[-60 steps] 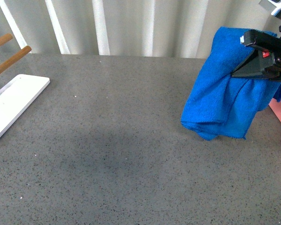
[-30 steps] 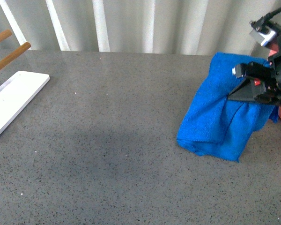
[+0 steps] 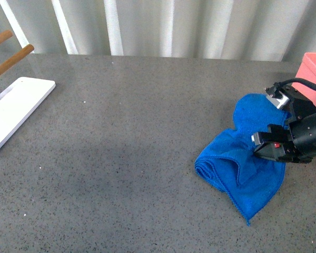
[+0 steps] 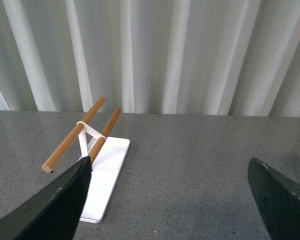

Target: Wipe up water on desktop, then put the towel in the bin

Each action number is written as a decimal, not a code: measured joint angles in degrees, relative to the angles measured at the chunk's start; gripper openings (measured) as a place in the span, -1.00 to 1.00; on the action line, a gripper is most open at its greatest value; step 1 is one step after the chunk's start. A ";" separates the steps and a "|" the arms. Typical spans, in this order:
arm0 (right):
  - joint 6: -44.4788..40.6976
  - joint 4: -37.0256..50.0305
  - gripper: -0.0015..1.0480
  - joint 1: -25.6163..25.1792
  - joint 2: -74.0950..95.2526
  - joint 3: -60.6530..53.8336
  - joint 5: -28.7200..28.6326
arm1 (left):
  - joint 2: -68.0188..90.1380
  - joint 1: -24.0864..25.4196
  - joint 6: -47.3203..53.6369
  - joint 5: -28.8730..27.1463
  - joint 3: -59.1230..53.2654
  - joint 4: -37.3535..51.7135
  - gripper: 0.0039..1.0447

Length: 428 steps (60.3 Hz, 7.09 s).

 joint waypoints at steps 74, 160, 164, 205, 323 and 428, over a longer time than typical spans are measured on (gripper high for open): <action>-7.26 -9.70 -0.93 4.83 22.01 40.30 4.90 | 0.00 0.00 -0.02 0.00 0.00 0.00 0.88; -27.06 -9.05 -0.93 -0.85 -9.68 6.25 4.42 | 0.00 0.00 0.00 0.00 0.00 0.00 0.88; -27.41 -9.38 -0.93 -0.13 -10.69 8.90 6.19 | 0.00 0.00 0.00 0.00 0.00 0.00 0.88; -29.05 -33.42 -0.93 -17.57 -9.42 47.12 14.45 | 0.00 0.00 -0.02 0.00 0.00 0.00 0.88; -17.68 -0.13 0.86 -14.58 -45.97 7.34 1.49 | -0.02 0.00 -0.02 0.00 0.00 0.00 0.88; -1.07 18.25 -0.93 -3.48 -103.97 -55.91 19.47 | -0.04 0.00 0.00 0.00 0.00 0.00 0.88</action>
